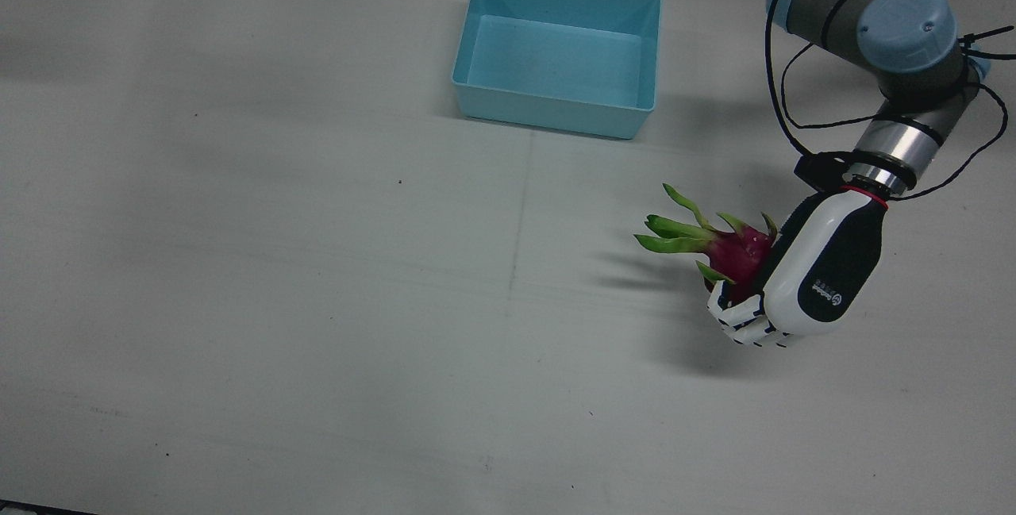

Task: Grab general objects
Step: 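Lift the dragon fruit with the left hand and carry it over the blue tray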

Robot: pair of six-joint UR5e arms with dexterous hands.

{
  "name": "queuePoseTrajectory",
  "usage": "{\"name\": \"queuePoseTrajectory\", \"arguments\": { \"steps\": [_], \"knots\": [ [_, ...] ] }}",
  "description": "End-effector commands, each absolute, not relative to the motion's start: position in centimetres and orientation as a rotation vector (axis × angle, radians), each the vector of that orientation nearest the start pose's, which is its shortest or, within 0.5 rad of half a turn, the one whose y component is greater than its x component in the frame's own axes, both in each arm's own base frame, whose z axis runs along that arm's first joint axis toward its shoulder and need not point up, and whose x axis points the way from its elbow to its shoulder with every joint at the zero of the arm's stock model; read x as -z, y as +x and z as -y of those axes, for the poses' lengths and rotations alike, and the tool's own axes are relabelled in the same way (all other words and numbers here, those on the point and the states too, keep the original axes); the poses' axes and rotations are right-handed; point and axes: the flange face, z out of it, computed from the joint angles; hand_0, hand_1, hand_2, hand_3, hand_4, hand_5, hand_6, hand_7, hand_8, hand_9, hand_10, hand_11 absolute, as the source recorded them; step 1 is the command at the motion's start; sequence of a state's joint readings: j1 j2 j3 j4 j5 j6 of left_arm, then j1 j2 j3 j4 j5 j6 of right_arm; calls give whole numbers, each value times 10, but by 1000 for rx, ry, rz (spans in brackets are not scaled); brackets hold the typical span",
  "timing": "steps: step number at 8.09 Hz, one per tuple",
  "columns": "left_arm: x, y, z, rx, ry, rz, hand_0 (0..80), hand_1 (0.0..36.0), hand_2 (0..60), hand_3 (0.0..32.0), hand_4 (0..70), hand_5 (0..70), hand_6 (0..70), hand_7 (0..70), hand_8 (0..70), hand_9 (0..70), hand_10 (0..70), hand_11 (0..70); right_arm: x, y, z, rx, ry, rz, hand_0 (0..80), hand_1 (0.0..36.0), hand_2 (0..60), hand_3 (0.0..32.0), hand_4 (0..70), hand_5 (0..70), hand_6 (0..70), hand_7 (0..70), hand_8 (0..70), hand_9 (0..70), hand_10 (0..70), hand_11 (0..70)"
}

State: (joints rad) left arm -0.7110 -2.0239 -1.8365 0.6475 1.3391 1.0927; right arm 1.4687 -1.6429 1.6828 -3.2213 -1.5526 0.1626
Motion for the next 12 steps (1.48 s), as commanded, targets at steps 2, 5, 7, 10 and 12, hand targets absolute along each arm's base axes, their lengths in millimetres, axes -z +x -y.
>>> {"name": "queuePoseTrajectory", "arguments": {
  "steps": [2, 5, 7, 10, 12],
  "knots": [
    [-237, 381, 496, 806, 129, -1899, 800, 359, 600, 0, 700, 700, 700, 700, 700, 700, 700, 700, -674, 88, 468, 2224, 263, -2123, 0, 0, 0, 0, 0, 0, 0, 0, 0, 0, 0, 0],
    [-211, 429, 420, 617, -89, -1925, 795, 350, 600, 0, 700, 700, 700, 700, 700, 700, 700, 700, -674, 88, 468, 2224, 263, -2123, 0, 0, 0, 0, 0, 0, 0, 0, 0, 0, 0, 0],
    [-194, 474, 367, 542, -221, -1933, 793, 347, 600, 0, 700, 700, 700, 700, 700, 700, 700, 700, -674, 88, 468, 2224, 263, -2123, 0, 0, 0, 0, 0, 0, 0, 0, 0, 0, 0, 0],
    [-157, 439, 327, 491, -288, -2009, 795, 349, 600, 0, 700, 700, 700, 700, 700, 700, 700, 700, -674, 88, 468, 2223, 261, -2122, 0, 0, 0, 0, 0, 0, 0, 0, 0, 0, 0, 0],
    [-158, 439, 316, 467, -336, -1981, 800, 267, 143, 0, 618, 700, 588, 700, 549, 691, 646, 700, -674, 88, 468, 2224, 263, -2123, 0, 0, 0, 0, 0, 0, 0, 0, 0, 0, 0, 0]
  ]
}}
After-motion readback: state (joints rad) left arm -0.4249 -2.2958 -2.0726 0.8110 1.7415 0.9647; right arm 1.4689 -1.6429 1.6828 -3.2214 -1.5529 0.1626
